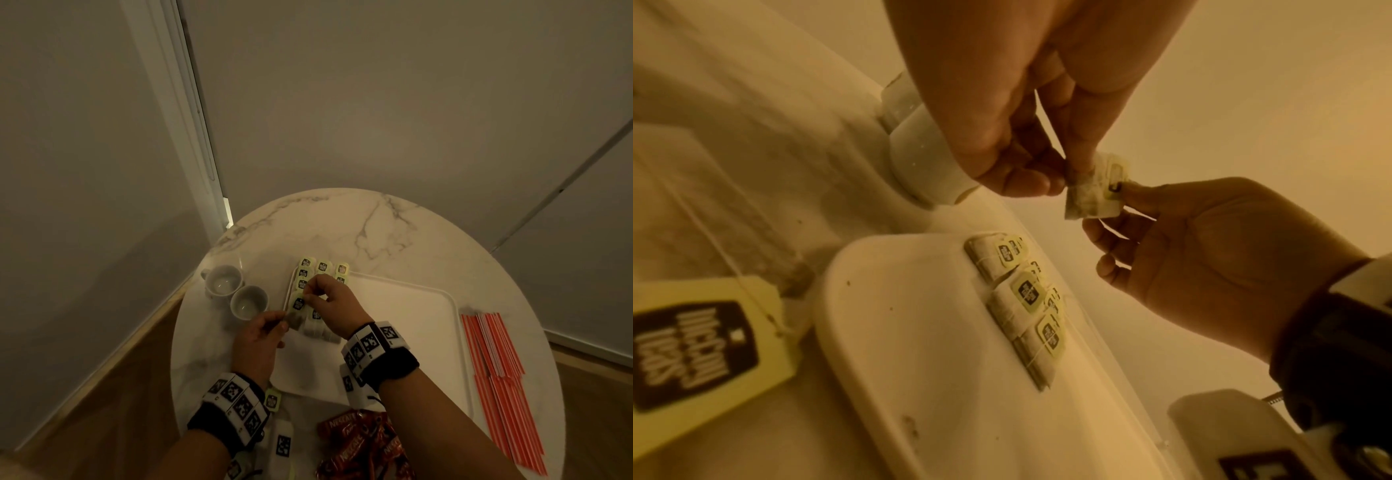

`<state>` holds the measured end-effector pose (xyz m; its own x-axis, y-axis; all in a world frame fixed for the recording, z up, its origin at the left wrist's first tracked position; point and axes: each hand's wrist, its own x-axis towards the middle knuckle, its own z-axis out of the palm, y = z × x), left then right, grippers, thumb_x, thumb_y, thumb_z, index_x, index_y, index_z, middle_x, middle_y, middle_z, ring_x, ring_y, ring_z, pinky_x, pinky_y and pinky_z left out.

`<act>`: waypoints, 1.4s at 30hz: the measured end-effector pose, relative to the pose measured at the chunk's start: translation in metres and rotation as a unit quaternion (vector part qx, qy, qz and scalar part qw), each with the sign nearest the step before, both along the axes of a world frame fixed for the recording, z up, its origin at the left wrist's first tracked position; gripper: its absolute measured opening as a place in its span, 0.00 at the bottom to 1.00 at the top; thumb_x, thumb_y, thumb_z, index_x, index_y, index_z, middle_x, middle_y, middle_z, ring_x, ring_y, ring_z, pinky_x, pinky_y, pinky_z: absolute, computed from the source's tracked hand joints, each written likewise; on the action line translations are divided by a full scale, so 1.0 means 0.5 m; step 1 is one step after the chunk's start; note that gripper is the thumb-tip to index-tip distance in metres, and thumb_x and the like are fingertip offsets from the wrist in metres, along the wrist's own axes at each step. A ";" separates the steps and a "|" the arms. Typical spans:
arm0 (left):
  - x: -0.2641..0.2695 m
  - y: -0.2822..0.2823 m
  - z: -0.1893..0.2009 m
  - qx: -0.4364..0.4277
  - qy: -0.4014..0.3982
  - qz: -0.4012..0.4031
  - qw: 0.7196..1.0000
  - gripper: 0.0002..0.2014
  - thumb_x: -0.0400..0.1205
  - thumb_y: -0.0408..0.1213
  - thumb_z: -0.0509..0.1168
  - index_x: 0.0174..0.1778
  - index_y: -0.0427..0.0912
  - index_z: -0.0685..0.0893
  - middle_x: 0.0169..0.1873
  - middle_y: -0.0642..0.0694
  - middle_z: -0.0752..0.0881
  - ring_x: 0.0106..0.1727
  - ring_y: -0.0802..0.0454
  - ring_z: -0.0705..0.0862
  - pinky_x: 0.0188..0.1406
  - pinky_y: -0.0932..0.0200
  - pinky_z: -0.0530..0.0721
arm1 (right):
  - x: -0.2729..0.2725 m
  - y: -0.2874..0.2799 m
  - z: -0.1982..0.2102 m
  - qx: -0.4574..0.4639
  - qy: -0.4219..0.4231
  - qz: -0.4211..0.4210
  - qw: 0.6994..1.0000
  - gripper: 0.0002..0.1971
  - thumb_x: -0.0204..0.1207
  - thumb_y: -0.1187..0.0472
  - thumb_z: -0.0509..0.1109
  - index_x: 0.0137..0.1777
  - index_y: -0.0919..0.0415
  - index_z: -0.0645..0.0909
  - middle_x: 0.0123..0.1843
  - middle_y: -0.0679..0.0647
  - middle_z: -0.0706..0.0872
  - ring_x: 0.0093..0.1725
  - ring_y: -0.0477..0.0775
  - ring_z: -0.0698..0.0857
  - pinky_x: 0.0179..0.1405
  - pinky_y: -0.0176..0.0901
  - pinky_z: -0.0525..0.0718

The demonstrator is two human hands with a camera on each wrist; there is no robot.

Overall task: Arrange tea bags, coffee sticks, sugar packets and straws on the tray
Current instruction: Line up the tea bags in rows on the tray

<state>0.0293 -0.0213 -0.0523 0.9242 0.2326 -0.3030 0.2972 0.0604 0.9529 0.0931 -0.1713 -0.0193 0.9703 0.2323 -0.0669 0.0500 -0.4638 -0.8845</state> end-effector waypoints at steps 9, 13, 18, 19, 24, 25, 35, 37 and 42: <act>-0.003 0.001 -0.015 0.007 0.051 -0.022 0.998 0.09 0.82 0.27 0.63 0.52 0.46 0.81 0.43 0.45 0.87 0.44 0.49 0.85 0.38 0.58 0.82 | 0.004 0.003 -0.015 -0.076 0.036 0.015 0.996 0.07 0.78 0.66 0.68 0.41 0.56 0.77 0.40 0.46 0.81 0.43 0.48 0.79 0.50 0.45 0.80; -0.016 -0.001 -0.037 0.020 0.116 -0.069 0.991 0.14 0.82 0.28 0.62 0.61 0.44 0.73 0.45 0.41 0.86 0.40 0.49 0.86 0.32 0.58 0.79 | 0.013 0.021 -0.038 -0.165 0.077 0.047 0.982 0.10 0.78 0.65 0.67 0.36 0.53 0.76 0.42 0.49 0.81 0.46 0.51 0.79 0.46 0.38 0.72; -0.026 -0.004 -0.041 0.103 0.099 -0.119 0.982 0.17 0.80 0.26 0.60 0.62 0.46 0.73 0.48 0.44 0.81 0.43 0.49 0.82 0.38 0.57 0.80 | 0.029 0.049 -0.066 -0.221 0.101 0.025 0.970 0.04 0.77 0.64 0.67 0.44 0.56 0.82 0.51 0.57 0.86 0.47 0.52 0.79 0.46 0.40 0.74; -0.025 -0.002 -0.044 0.148 0.083 -0.141 0.975 0.17 0.79 0.26 0.61 0.64 0.44 0.75 0.52 0.46 0.80 0.48 0.49 0.81 0.46 0.57 0.81 | 0.034 0.051 -0.070 -0.229 0.099 0.007 0.968 0.05 0.77 0.64 0.67 0.47 0.57 0.85 0.52 0.58 0.87 0.49 0.54 0.80 0.49 0.42 0.78; -0.014 -0.001 -0.052 0.247 0.060 -0.242 0.936 0.17 0.81 0.32 0.62 0.66 0.46 0.79 0.63 0.50 0.75 0.56 0.50 0.81 0.61 0.54 0.80 | 0.054 0.055 -0.075 -0.310 0.086 -0.034 0.946 0.10 0.80 0.60 0.64 0.54 0.54 0.87 0.58 0.57 0.85 0.65 0.63 0.74 0.61 0.54 0.78; -0.010 -0.003 -0.052 0.237 0.071 -0.247 0.937 0.17 0.81 0.31 0.61 0.67 0.46 0.79 0.64 0.49 0.75 0.59 0.48 0.81 0.62 0.51 0.80 | 0.057 0.054 -0.074 -0.318 0.086 -0.037 0.943 0.10 0.80 0.59 0.64 0.55 0.54 0.87 0.58 0.56 0.85 0.65 0.63 0.75 0.61 0.54 0.79; 0.000 -0.018 -0.067 0.254 0.100 -0.280 0.920 0.17 0.83 0.34 0.61 0.68 0.39 0.79 0.71 0.44 0.72 0.70 0.49 0.75 0.70 0.58 0.72 | 0.065 0.058 -0.079 -0.351 0.093 -0.055 0.930 0.10 0.80 0.56 0.65 0.55 0.50 0.86 0.59 0.54 0.85 0.65 0.63 0.75 0.61 0.54 0.76; 0.000 -0.018 -0.067 0.250 0.104 -0.279 0.921 0.17 0.83 0.35 0.61 0.68 0.40 0.79 0.71 0.45 0.72 0.68 0.49 0.76 0.69 0.54 0.75 | 0.064 0.058 -0.080 -0.354 0.097 -0.057 0.928 0.10 0.80 0.56 0.64 0.55 0.50 0.86 0.58 0.54 0.85 0.65 0.63 0.74 0.62 0.55 0.76; 0.000 -0.015 -0.057 0.248 0.105 -0.279 0.922 0.16 0.83 0.35 0.60 0.68 0.40 0.78 0.70 0.47 0.71 0.65 0.46 0.78 0.63 0.46 0.80 | 0.064 0.056 -0.078 -0.339 0.100 -0.067 0.933 0.10 0.79 0.57 0.65 0.54 0.49 0.87 0.59 0.53 0.85 0.65 0.63 0.75 0.62 0.55 0.76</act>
